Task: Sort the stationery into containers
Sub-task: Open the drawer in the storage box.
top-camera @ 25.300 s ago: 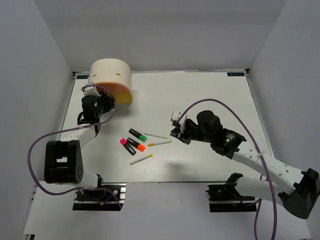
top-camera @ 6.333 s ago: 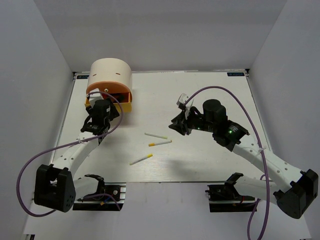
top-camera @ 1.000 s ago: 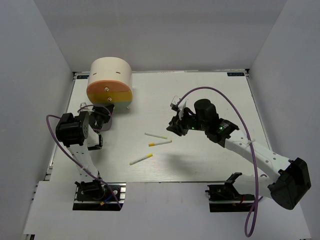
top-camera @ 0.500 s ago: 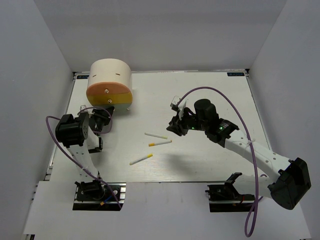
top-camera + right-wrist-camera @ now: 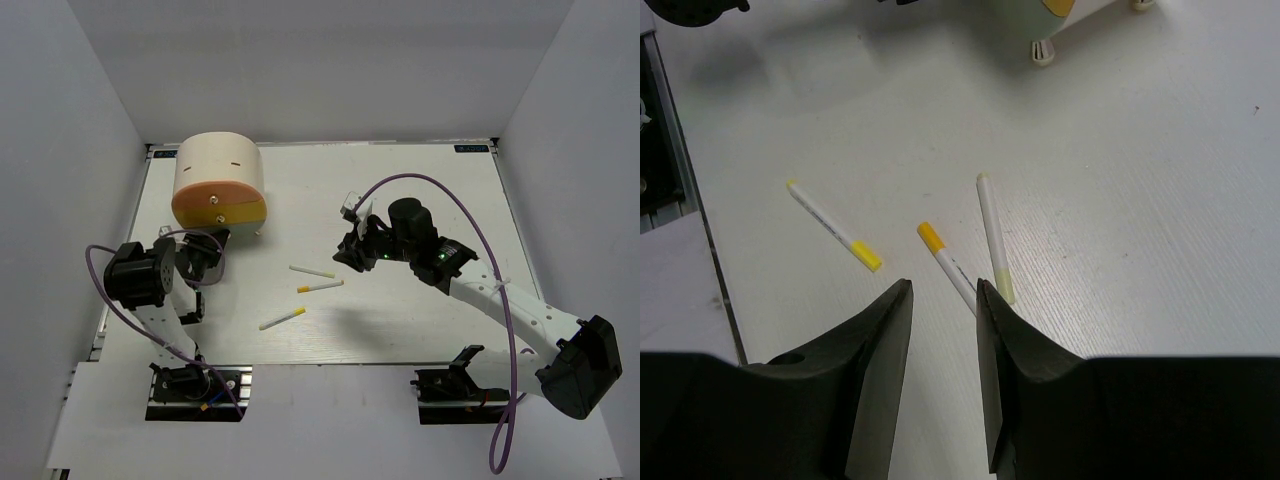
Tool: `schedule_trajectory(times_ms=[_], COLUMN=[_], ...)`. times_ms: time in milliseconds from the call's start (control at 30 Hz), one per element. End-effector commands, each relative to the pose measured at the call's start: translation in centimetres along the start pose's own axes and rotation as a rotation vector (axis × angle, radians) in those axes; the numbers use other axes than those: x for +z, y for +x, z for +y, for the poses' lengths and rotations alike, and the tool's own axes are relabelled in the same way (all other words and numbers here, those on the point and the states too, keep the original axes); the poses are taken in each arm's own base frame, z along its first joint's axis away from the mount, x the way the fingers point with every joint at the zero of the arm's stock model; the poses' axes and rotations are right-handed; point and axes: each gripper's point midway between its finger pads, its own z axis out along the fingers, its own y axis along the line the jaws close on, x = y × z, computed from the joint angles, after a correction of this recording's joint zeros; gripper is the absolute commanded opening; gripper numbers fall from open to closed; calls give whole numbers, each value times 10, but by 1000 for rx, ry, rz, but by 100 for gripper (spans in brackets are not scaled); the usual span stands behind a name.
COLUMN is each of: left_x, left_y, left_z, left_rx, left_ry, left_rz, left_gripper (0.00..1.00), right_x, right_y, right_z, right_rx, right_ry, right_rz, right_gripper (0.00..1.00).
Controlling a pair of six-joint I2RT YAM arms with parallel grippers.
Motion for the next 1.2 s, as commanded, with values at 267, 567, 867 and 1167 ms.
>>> schedule_trajectory(times_ms=[267, 567, 867, 1167], left_x=[-1, -8, -27, -41], left_y=[-7, -3, 9, 4], left_z=[13, 30, 39, 32], left_rx=[-21, 19, 34, 107], left_ry=[-142, -246, -267, -278], left_rz=[57, 107, 124, 118], left_gripper=[17, 17, 17, 17], right_x=[1, 1, -2, -1], right_y=[-4, -3, -7, -6], right_z=[-1, 0, 3, 6], right_rx=[-4, -5, -8, -31], right_ry=[-1, -7, -17, -40], right_rz=[-13, -12, -24, -22], right_gripper=[38, 38, 38, 40])
